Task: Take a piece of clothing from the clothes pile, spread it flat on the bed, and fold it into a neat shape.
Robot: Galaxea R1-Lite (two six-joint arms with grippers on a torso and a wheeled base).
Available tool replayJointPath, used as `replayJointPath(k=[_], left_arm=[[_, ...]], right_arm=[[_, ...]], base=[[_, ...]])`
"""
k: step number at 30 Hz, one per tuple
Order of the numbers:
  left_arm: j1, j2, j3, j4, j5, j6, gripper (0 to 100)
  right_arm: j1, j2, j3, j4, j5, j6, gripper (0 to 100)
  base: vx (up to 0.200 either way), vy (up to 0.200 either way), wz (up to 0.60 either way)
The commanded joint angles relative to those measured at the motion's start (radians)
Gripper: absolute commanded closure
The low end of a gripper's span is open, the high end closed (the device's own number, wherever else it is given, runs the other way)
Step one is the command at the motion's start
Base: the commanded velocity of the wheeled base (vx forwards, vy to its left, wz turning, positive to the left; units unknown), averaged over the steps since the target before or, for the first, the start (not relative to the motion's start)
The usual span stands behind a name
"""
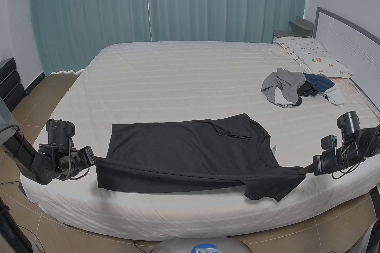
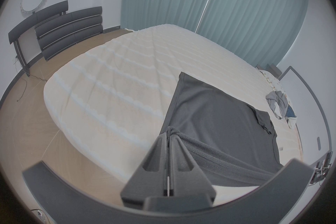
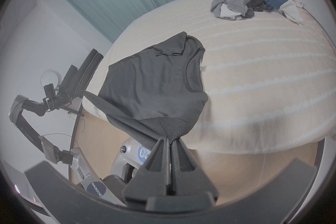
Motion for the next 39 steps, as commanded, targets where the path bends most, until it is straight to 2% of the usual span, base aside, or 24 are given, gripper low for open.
replayJointPath(k=[1,9,15,28,30,39], left_arm=[[0.000,0.090,-0.078,0.001,0.003,-0.009,100],[0.000,0.204,-0.184,0.002,0.009,-0.009,100],[0.000,0.268,-0.262,0.002,0.009,-0.011,100],[0.000,0.382,-0.351,0.001,0.014,-0.027,100],[0.000,0.399,-0.379,0.002,0.014,-0.055,100],[0.002,0.452,-0.410,-0.001,0.014,-0.063,100]], right_arm=[[0.002,0.081,-0.142,0.095,0.001,0.000,100],[0.028,0.211,-0.294,0.147,-0.004,0.002,100],[0.042,0.295,-0.372,0.147,-0.038,0.005,100],[0.074,0.378,-0.454,0.133,-0.042,0.012,100],[0.077,0.388,-0.469,0.133,-0.058,0.014,100],[0.092,0.430,-0.500,0.109,-0.088,0.035,100]], base=[[0.000,0.000,0.00],[0.000,0.000,0.00],[0.000,0.000,0.00],[0.000,0.000,0.00],[0.000,0.000,0.00],[0.000,0.000,0.00]])
